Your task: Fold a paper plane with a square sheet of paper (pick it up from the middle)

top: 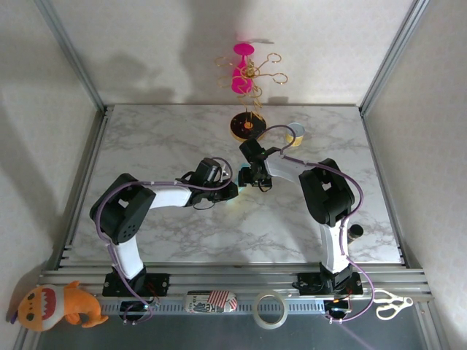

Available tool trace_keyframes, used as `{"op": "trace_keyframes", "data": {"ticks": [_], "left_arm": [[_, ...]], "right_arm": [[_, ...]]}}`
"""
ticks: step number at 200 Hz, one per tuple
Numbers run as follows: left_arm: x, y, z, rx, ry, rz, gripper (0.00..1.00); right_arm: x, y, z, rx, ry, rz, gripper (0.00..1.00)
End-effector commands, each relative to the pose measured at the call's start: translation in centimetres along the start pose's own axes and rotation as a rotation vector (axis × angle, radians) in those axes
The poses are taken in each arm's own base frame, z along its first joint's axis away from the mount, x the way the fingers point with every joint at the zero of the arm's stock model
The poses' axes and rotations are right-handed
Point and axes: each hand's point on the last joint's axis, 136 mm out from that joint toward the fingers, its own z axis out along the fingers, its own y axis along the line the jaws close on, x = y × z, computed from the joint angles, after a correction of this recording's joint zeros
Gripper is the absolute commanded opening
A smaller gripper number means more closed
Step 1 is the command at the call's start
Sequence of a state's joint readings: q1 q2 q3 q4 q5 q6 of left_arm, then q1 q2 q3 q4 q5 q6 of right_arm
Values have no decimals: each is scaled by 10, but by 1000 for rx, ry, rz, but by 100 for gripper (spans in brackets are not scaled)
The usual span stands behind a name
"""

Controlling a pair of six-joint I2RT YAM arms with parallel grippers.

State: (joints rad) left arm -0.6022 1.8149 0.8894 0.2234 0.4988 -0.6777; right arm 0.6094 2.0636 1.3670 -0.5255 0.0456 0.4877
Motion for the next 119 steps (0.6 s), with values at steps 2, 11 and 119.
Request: {"op": "trace_keyframes", "data": {"ticks": [2,11,119], "left_arm": [[-17,-4,2,9,-54,-1,11],[-17,0,2,1,-55,-8,11],[-11,33,10,-93,-54,-49,8]], "right_arm": [[87,-52,105,145,255,0,68],[87,-52,105,145,254,-1,68],[87,-52,105,146,258,-6,68]]}}
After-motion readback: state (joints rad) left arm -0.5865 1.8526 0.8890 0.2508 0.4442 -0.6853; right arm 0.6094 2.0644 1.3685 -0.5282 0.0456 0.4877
